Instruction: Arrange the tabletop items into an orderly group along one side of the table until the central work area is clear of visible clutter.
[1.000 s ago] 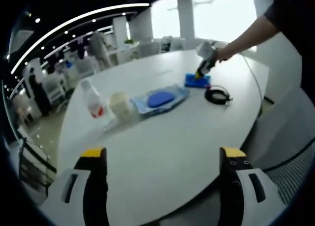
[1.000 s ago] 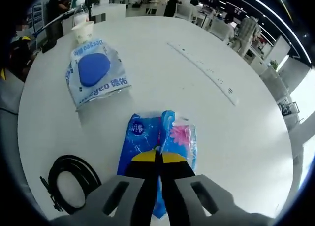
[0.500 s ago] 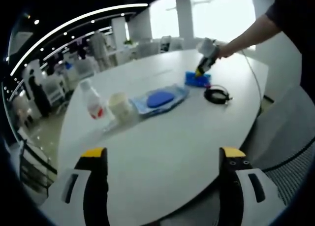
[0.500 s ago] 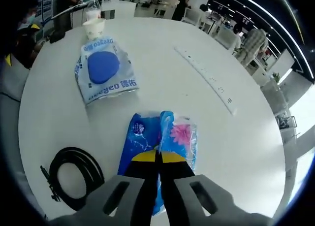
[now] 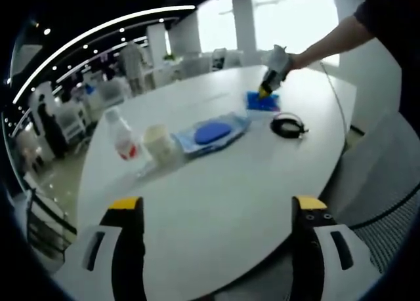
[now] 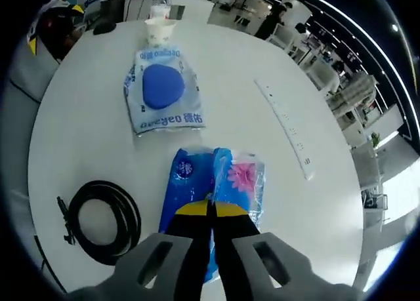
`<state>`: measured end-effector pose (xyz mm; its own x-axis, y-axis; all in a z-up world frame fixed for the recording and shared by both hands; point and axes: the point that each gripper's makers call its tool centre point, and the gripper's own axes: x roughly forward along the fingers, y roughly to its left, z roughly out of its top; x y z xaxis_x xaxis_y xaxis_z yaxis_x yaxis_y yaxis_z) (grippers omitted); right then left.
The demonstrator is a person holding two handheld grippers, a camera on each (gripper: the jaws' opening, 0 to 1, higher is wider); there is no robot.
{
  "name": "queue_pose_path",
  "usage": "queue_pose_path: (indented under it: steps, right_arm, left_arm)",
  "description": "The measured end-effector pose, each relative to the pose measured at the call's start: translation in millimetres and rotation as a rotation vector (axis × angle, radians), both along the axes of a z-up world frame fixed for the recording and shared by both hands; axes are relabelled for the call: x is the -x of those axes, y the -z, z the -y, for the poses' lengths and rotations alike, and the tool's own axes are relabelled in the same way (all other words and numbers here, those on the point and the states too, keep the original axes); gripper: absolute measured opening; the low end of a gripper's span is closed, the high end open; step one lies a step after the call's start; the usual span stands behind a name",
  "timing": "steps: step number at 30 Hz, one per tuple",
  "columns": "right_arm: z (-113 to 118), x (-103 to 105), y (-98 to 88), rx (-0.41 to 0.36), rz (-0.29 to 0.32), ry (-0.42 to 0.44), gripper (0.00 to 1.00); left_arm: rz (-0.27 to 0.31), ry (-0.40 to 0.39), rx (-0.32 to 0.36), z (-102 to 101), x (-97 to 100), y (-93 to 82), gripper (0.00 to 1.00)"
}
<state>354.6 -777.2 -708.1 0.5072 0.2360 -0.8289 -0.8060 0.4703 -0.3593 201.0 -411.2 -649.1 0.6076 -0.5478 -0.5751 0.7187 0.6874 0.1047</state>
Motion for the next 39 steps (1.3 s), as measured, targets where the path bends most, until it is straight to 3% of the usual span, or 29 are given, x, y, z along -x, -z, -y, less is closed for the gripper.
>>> queue_pose_path:
  steps: [12,25,39]
  right_arm:
    - [-5,-6,10.1,0.108,-0.018,-0.179,0.00]
    - [-12,-8,33.9,0.179,-0.066,-0.280,0.00]
    - [-16,-10,48.9,0.189,-0.078,-0.270,0.00]
  left_arm:
    - [0.002,-0.004,0.000,-1,0.0,-0.3,0.89]
    - [0.003,-0.016,0.000,-4,-1.7,0.0,0.88]
    - [0.006,-0.026,-0.002,-5,-4.2,-0.6,0.87]
